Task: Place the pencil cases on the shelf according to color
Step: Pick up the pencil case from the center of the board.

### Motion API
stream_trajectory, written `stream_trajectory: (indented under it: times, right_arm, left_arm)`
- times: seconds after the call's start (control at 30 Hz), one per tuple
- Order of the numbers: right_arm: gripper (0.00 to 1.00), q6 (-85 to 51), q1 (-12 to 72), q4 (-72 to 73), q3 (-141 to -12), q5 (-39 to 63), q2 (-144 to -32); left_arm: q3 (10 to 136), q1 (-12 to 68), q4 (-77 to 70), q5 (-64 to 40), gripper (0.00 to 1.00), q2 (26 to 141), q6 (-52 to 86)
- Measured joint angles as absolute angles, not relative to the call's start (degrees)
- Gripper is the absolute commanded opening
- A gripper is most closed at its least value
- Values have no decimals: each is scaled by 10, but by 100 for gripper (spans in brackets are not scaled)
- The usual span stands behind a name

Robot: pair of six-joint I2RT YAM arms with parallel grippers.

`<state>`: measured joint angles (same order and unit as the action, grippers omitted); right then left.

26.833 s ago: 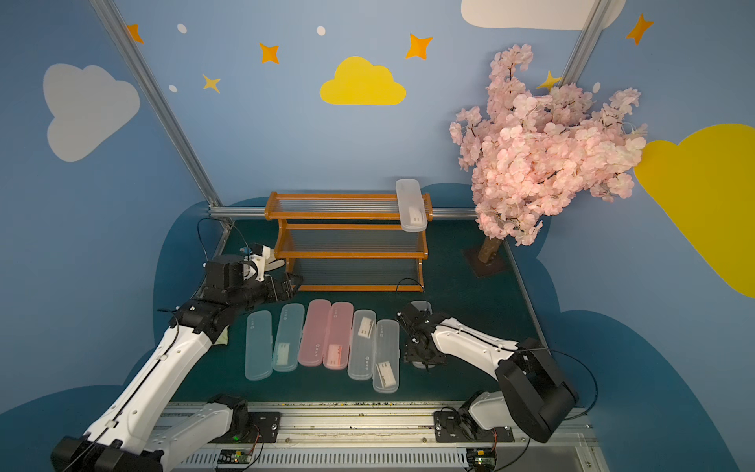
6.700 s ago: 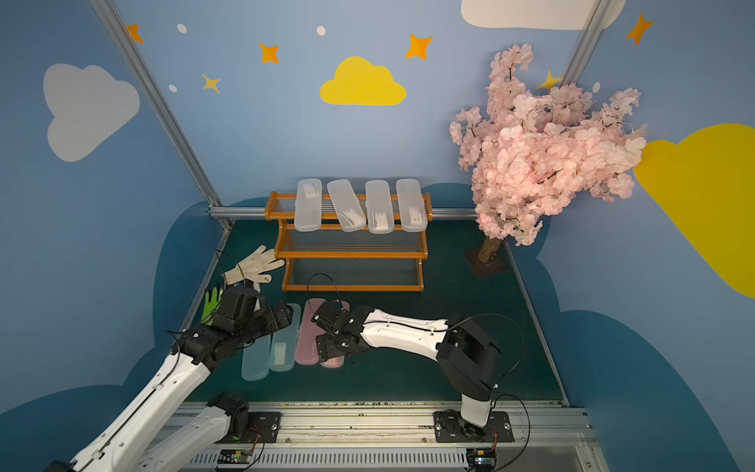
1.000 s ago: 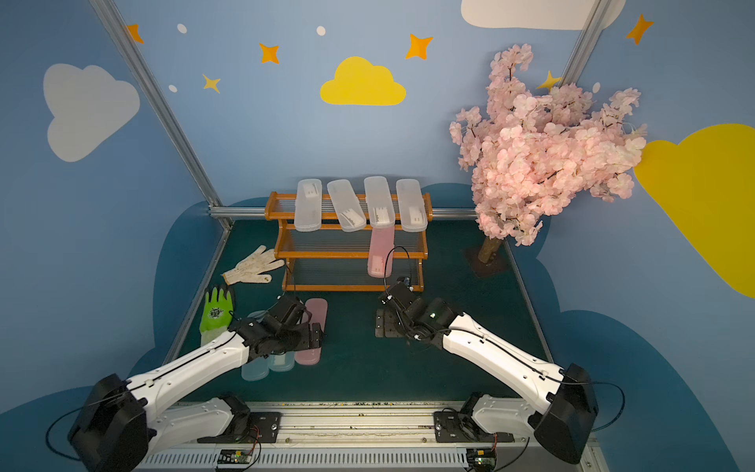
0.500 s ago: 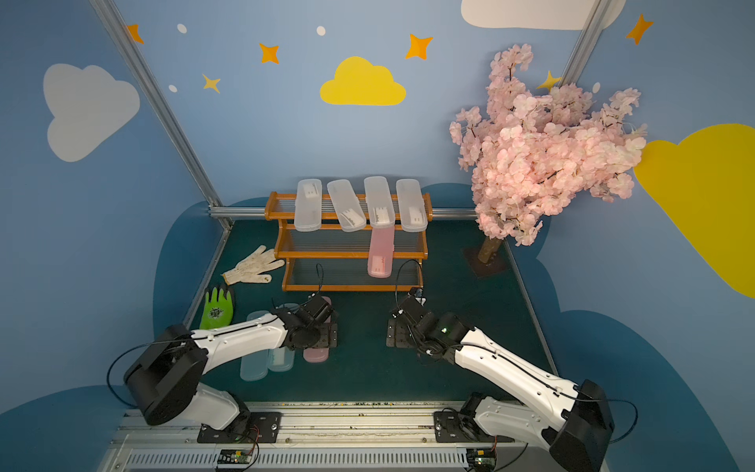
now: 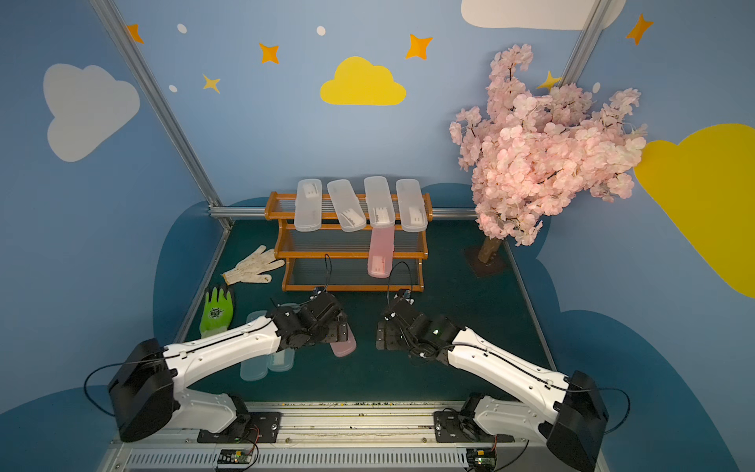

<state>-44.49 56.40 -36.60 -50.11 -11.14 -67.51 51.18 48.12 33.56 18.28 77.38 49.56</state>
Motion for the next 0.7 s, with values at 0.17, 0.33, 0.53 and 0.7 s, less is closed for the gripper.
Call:
stream_trajectory:
  times: [0.17,0.33,0.53,0.7]
  right_arm:
    - [95,-420,603,-303,-512,-74,-774]
    - [96,-387,618,-269,-570,-35,-895]
    - [96,-369,635,-266,-642,-27,-985]
    - [96,-357,647,-280,-688,-34,-1037]
  left_arm:
    - [459,429,379,219,100,655,507]
    - [422,378,413,234,100,543,505]
    - [420,337,442,244,100,486,497]
    - [402,313,445,240,100,460,493]
